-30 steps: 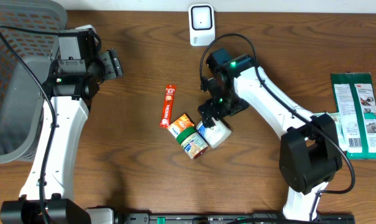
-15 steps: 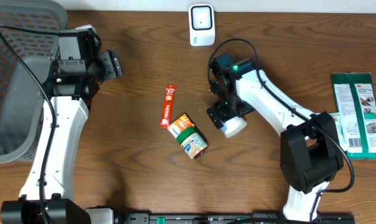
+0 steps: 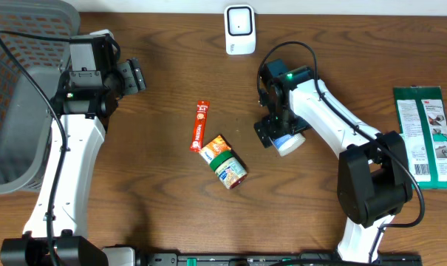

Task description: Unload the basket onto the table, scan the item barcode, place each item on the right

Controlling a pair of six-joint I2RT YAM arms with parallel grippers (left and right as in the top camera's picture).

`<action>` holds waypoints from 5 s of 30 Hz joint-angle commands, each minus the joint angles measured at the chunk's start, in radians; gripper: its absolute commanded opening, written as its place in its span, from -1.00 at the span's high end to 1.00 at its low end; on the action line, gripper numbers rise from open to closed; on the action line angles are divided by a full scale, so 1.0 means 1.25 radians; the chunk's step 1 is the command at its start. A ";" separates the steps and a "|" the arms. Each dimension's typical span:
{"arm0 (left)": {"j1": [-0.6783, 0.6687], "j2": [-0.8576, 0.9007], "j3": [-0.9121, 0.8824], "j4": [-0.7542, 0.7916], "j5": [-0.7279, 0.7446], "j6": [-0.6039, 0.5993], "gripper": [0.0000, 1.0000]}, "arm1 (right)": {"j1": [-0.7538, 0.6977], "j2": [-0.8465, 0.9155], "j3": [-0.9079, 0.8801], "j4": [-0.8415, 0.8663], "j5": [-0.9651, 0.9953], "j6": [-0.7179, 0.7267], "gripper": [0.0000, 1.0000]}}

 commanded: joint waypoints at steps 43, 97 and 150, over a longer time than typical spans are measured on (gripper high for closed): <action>0.000 0.008 0.002 0.001 -0.010 -0.001 -0.65 | -0.238 -0.022 -0.019 0.048 -0.264 -0.088 -0.98; 0.000 0.008 0.002 0.001 -0.010 -0.001 -0.66 | -0.454 -0.021 -0.186 0.138 -0.677 -0.324 -0.33; 0.000 0.008 0.002 0.001 -0.010 -0.001 -0.66 | -0.266 -0.023 -0.191 -0.439 -1.277 -0.837 -0.13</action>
